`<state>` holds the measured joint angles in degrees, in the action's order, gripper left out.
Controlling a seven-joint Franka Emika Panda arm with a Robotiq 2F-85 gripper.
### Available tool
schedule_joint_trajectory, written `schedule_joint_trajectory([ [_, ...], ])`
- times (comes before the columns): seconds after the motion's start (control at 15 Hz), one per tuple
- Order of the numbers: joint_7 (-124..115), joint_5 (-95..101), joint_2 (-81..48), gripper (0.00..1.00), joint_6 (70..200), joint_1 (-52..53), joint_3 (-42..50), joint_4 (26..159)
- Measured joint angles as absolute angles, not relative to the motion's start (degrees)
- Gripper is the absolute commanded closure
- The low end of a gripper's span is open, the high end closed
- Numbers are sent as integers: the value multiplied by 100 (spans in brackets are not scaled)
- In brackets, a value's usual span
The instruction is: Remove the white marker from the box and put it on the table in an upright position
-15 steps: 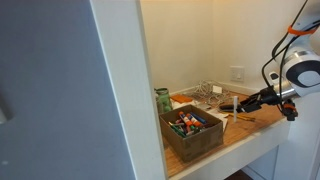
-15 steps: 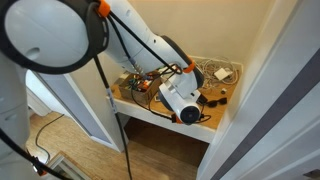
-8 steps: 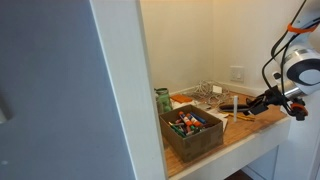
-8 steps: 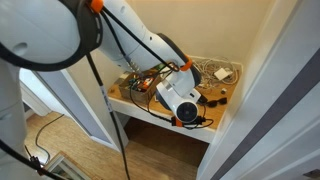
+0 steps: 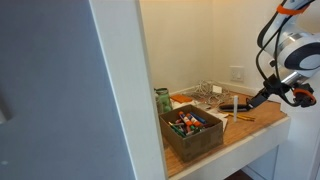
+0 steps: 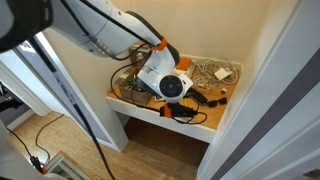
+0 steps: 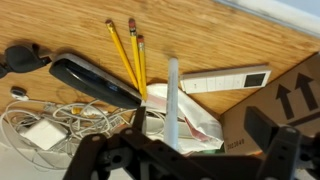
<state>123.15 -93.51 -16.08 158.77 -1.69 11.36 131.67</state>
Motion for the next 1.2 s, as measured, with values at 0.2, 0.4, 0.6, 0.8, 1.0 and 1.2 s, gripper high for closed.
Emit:
schedule_joint_trajectory([
  [0.2,11022,-8555,-980,0,16615,34,950,13540],
  [0.4,9717,-7619,-383,0,16855,59,766,14077],
  [0.6,8416,-6674,54,0,16786,12,710,14501],
  [0.8,7430,-5964,348,0,16554,-110,714,14622],
  [1.0,7475,-5977,309,0,16554,-102,718,14624],
  [1.2,7476,-5977,286,0,16555,-100,718,14624],
])
